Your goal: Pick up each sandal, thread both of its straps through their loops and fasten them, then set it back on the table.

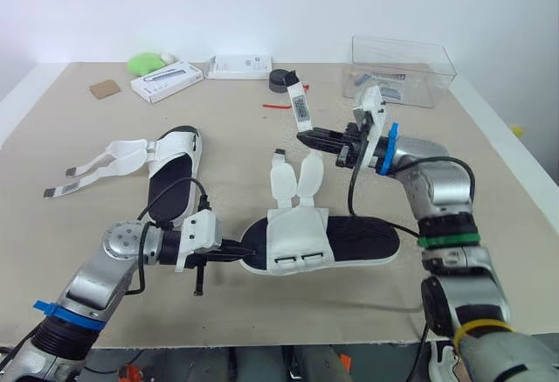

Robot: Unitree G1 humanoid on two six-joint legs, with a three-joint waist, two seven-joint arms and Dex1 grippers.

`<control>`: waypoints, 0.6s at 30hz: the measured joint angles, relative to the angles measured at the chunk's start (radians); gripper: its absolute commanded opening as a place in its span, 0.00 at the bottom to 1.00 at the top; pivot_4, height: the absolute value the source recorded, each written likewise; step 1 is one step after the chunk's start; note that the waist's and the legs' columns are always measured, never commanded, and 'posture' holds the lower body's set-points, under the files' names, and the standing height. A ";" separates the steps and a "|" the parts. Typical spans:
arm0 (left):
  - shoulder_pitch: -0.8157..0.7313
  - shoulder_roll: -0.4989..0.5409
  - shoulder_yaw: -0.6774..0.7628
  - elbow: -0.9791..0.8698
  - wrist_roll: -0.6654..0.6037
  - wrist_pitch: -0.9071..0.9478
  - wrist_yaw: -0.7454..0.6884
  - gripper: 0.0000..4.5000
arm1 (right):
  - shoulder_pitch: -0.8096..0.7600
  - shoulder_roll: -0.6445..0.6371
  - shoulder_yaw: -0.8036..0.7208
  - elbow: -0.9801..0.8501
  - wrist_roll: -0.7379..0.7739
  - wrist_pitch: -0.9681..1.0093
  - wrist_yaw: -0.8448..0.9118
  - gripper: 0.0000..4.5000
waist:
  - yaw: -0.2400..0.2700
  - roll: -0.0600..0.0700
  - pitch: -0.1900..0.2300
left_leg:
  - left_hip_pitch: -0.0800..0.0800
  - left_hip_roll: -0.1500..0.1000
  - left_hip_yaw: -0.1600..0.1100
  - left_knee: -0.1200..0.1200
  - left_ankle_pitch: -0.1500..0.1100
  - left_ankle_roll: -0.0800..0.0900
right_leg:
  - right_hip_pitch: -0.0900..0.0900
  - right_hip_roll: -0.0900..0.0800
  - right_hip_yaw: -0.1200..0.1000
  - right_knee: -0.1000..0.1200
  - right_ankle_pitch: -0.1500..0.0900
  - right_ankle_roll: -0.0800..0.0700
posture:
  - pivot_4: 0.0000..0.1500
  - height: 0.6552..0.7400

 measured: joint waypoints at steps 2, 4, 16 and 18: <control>-0.029 -0.022 -0.001 0.033 0.010 0.000 0.021 0.00 | 0.074 -0.010 0.019 -0.079 -0.032 -0.185 0.017 0.02 | 0.000 0.000 0.000 | 0.000 0.000 0.000 0.001 0.000 0.000 | 0.001 0.000 -0.001 0.000 0.000 0.000 | 1.00 1.00; -0.041 -0.022 -0.001 0.051 0.016 -0.001 0.024 0.00 | 0.115 -0.012 0.047 -0.121 -0.058 -0.323 0.044 0.02 | 0.000 0.000 0.000 | 0.001 0.000 0.000 0.001 0.000 0.000 | 0.001 0.001 0.000 0.000 0.000 0.000 | 1.00 1.00; -0.067 -0.044 -0.011 0.086 0.044 0.003 0.021 0.00 | 0.154 -0.177 0.340 -0.015 -0.154 -1.372 0.321 0.02 | 0.000 0.000 0.000 | 0.011 0.000 0.001 0.001 0.001 -0.001 | 0.011 0.000 0.001 -0.001 0.000 0.000 | 1.00 1.00; -0.073 -0.048 -0.013 0.086 0.047 0.007 0.021 0.00 | 0.120 -0.193 0.387 0.054 -0.163 -1.471 0.321 0.02 | 0.000 -0.001 0.001 | 0.018 0.000 0.004 0.000 0.001 -0.001 | 0.015 0.000 0.002 -0.001 0.000 -0.001 | 1.00 1.00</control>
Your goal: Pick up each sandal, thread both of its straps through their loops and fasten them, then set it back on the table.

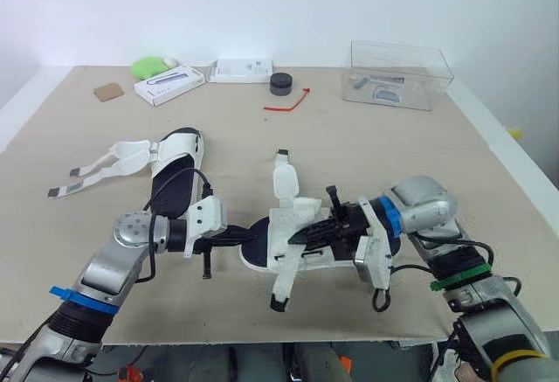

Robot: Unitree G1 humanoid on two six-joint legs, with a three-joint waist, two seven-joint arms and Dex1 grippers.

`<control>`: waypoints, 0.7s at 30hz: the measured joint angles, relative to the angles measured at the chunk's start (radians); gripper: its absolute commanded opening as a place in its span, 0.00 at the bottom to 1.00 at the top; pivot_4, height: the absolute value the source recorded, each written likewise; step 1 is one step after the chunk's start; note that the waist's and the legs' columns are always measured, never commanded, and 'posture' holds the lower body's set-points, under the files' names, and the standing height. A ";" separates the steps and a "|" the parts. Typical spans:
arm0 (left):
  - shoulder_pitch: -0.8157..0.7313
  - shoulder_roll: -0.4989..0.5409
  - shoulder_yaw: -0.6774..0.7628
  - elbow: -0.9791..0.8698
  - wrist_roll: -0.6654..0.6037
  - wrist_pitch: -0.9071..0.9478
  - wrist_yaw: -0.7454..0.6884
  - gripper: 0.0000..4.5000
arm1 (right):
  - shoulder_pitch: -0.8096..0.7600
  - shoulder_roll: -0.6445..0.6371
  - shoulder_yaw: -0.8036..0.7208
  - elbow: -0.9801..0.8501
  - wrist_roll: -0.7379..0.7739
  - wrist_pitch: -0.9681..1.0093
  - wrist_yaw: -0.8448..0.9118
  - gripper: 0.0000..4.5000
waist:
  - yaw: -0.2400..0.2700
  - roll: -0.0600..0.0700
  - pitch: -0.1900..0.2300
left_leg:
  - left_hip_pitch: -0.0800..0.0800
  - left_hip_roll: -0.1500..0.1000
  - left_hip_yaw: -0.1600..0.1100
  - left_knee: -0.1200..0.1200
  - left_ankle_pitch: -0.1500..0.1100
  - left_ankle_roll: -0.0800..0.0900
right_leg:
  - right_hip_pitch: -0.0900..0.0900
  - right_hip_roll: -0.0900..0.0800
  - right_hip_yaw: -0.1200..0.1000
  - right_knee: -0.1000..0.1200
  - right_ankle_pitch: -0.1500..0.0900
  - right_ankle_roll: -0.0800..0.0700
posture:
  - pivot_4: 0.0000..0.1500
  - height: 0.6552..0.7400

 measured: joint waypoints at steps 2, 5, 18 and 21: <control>-0.013 -0.008 -0.001 0.000 0.000 0.007 0.000 0.00 | -0.040 -0.022 0.039 0.049 -0.005 -0.062 -0.002 0.08 | 0.000 0.000 0.000 | 0.002 0.000 0.002 0.000 0.000 0.000 | 0.001 0.000 0.001 0.000 0.000 0.000 | 1.00 1.00; -0.020 -0.011 -0.002 -0.001 0.000 0.020 0.002 0.00 | -0.072 -0.052 0.077 0.095 0.006 -0.094 -0.024 0.33 | 0.000 0.000 0.000 | 0.004 0.001 0.004 -0.001 0.000 0.000 | 0.001 0.000 0.005 0.001 0.000 0.000 | 1.00 1.00; -0.018 -0.016 -0.006 0.002 0.011 0.020 0.002 0.00 | -0.063 -0.204 0.117 0.069 0.113 -0.027 -0.107 0.82 | 0.001 0.000 0.000 | 0.005 0.002 0.008 -0.002 -0.001 0.002 | 0.001 -0.002 0.011 0.001 0.000 0.000 | 1.00 1.00; -0.028 -0.034 -0.022 0.004 0.012 0.020 0.000 0.00 | 0.035 -0.262 0.071 -0.039 0.225 0.277 -0.164 0.82 | 0.005 0.000 0.000 | 0.004 0.001 0.008 -0.002 -0.001 0.002 | 0.000 -0.003 0.010 0.001 0.000 0.000 | 1.00 1.00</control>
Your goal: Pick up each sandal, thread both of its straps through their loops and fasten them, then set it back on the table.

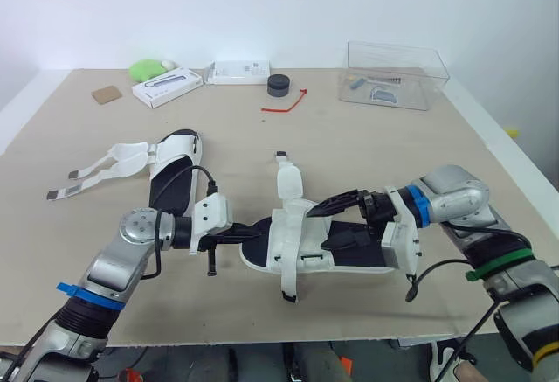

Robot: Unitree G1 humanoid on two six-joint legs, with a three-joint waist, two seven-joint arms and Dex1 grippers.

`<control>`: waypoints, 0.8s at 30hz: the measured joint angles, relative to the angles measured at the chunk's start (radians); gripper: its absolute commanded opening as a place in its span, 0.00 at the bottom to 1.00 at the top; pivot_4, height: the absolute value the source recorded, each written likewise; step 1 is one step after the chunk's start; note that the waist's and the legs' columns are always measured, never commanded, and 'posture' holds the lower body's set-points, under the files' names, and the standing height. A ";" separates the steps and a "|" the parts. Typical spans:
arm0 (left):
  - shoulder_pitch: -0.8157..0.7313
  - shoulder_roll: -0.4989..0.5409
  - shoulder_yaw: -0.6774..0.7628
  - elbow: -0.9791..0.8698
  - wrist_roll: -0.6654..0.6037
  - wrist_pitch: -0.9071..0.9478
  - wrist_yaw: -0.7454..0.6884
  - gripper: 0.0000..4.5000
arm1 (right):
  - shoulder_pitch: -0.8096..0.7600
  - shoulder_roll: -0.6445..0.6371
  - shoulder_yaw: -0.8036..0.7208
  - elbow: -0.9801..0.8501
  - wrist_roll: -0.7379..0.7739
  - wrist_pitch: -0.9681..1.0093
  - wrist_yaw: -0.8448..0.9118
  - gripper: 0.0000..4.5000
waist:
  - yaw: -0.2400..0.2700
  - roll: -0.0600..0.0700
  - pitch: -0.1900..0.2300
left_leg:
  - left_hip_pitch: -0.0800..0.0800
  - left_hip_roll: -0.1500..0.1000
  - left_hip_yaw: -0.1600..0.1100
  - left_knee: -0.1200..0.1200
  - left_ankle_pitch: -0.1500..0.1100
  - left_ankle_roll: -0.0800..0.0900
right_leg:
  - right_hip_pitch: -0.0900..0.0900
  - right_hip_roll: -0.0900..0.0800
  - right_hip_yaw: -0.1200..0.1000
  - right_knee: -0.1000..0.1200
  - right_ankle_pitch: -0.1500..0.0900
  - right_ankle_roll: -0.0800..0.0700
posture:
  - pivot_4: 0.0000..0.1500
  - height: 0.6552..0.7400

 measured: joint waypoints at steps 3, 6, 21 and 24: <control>-0.002 -0.002 -0.009 0.005 0.002 0.001 -0.003 0.00 | 0.103 -0.130 -0.053 -0.263 0.224 0.486 -0.111 0.82 | 0.000 0.001 0.000 | -0.002 0.000 0.000 0.000 0.000 0.000 | -0.001 -0.001 0.000 0.000 0.000 0.001 | 1.00 1.00; -0.005 -0.004 -0.012 0.006 0.002 0.001 -0.005 0.00 | 0.154 -0.238 -0.109 -0.521 0.489 0.908 -0.217 0.82 | -0.004 0.000 0.000 | -0.001 0.001 0.000 0.000 -0.001 -0.001 | -0.001 0.001 0.000 -0.001 -0.002 0.003 | 1.00 1.00; -0.037 -0.003 -0.011 0.038 0.008 0.008 -0.010 0.00 | 0.288 -0.223 -0.156 -0.768 0.861 1.754 -0.435 0.82 | -0.003 -0.002 -0.001 | -0.003 0.001 -0.001 0.001 -0.001 0.000 | -0.002 0.004 -0.001 -0.002 -0.003 0.010 | 1.00 1.00; -0.046 -0.007 -0.010 0.054 0.019 0.006 0.001 0.00 | 0.312 -0.171 -0.150 -0.761 0.781 1.793 -0.456 0.82 | -0.003 -0.002 -0.001 | -0.004 0.000 0.000 0.001 -0.001 0.000 | -0.002 0.004 0.001 -0.002 -0.003 0.011 | 1.00 1.00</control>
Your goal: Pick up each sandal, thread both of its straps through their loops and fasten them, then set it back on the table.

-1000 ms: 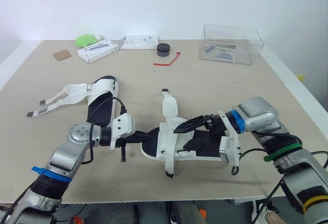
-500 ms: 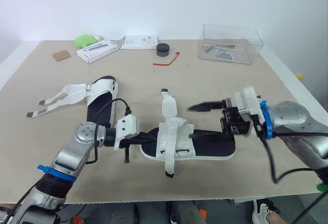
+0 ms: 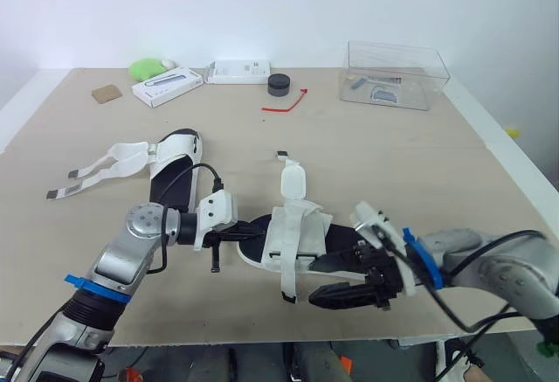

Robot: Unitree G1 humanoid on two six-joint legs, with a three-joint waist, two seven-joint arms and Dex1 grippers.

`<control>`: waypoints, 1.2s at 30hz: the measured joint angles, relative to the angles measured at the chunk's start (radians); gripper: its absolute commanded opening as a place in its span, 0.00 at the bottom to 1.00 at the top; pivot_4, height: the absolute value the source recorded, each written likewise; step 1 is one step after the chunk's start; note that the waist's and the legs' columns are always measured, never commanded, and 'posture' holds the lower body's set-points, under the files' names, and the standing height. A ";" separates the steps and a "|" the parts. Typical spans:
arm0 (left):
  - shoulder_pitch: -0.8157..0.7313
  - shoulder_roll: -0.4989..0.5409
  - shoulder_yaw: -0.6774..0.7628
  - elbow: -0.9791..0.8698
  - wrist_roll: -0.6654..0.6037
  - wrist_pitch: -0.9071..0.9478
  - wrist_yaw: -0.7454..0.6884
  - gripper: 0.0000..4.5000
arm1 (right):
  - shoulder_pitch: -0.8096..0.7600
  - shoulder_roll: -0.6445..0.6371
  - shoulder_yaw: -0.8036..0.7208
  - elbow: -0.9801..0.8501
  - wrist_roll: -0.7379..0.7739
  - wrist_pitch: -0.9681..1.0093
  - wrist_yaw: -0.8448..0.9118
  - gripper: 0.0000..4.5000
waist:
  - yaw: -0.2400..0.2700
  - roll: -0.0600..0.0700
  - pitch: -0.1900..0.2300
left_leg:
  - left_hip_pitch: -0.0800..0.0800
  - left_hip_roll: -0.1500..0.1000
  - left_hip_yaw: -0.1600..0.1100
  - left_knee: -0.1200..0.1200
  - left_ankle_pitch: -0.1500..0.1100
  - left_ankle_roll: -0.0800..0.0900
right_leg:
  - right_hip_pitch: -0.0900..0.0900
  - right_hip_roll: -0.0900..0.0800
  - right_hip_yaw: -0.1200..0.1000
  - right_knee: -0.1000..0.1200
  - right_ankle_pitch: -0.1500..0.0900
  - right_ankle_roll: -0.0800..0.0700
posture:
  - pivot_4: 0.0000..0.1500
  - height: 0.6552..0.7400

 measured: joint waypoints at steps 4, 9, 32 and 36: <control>-0.002 -0.006 0.000 0.008 0.004 0.000 0.006 0.00 | 0.004 0.060 -0.008 -0.002 -0.051 0.022 -0.034 0.82 | 0.000 -0.001 0.000 | 0.000 0.000 0.000 0.000 0.000 0.000 | 0.000 0.000 0.000 0.000 0.000 0.001 | 1.00 1.00; -0.013 -0.013 0.000 0.018 0.010 -0.004 0.010 0.00 | 0.006 0.102 -0.021 0.011 -0.128 0.032 -0.039 0.82 | 0.000 -0.001 0.000 | 0.000 0.000 0.000 0.001 0.000 0.000 | 0.000 0.000 0.000 0.000 0.001 0.001 | 1.00 1.00; -0.037 -0.033 0.003 0.062 0.048 -0.036 0.062 0.00 | -0.129 0.299 -0.094 0.008 -0.048 0.372 -0.184 0.82 | 0.000 -0.001 0.000 | -0.001 0.000 -0.001 0.000 0.000 0.000 | 0.000 0.000 0.000 -0.001 0.000 0.001 | 1.00 1.00; -0.034 -0.030 0.003 0.054 0.048 -0.027 0.065 0.00 | -0.144 0.308 -0.094 0.008 -0.049 0.419 -0.212 0.82 | 0.000 -0.001 0.000 | -0.002 -0.001 -0.001 0.000 -0.001 0.001 | 0.000 0.000 0.000 -0.001 0.000 0.001 | 1.00 1.00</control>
